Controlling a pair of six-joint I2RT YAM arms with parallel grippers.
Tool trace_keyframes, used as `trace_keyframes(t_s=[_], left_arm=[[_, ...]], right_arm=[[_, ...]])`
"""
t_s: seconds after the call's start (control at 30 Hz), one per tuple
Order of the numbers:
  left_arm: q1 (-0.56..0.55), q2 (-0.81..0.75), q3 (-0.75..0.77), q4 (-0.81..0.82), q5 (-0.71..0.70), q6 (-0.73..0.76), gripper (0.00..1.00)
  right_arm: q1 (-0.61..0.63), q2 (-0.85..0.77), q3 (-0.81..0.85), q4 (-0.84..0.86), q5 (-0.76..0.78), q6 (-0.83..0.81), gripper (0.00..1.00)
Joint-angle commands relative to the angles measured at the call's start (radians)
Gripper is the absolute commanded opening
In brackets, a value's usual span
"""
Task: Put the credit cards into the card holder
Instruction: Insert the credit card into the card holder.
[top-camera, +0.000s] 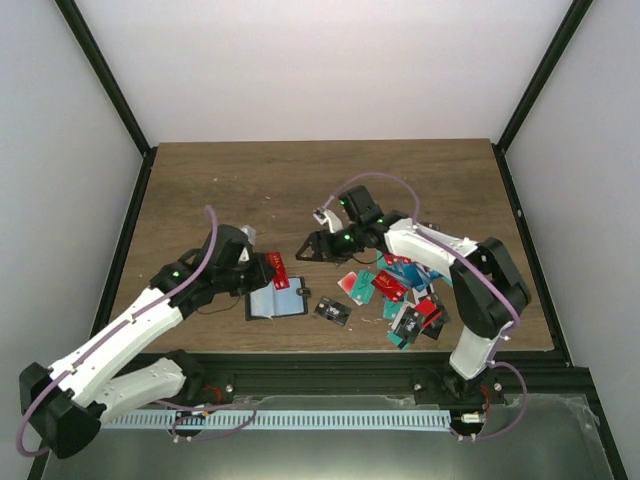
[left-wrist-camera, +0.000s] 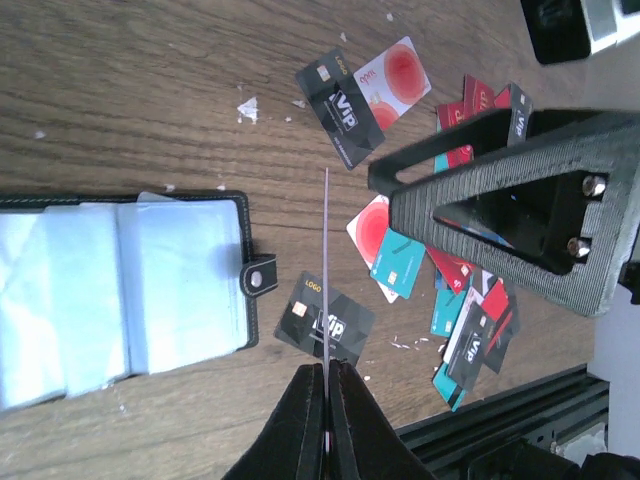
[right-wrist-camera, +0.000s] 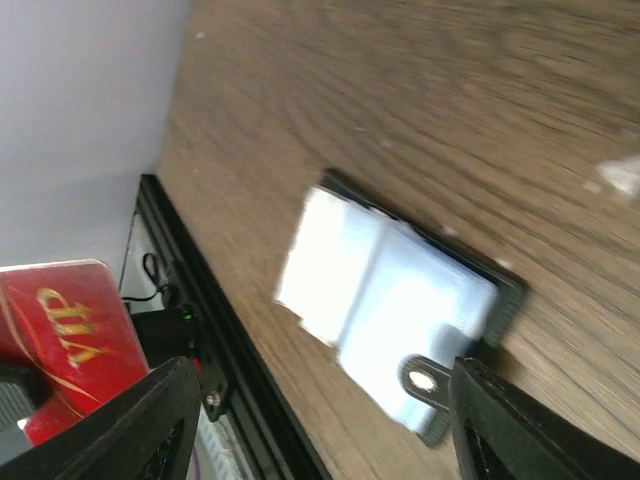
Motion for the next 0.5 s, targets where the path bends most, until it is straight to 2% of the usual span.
trace_keyframes(t_s=[0.0,0.17,0.47], left_arm=[[0.01,0.06,-0.027,0.144,0.048,0.05,0.04],[0.049,0.12,-0.072,0.247,0.107,0.1,0.04],[0.168,0.115,-0.169,0.255,0.139,0.16,0.04]], right_arm=[[-0.048,-0.067,-0.107,-0.048,0.047,0.003,0.7],[-0.063,-0.107,-0.194,-0.003,0.019,0.041,0.7],[-0.063,-0.087,-0.253,0.105,-0.069,0.121,0.68]])
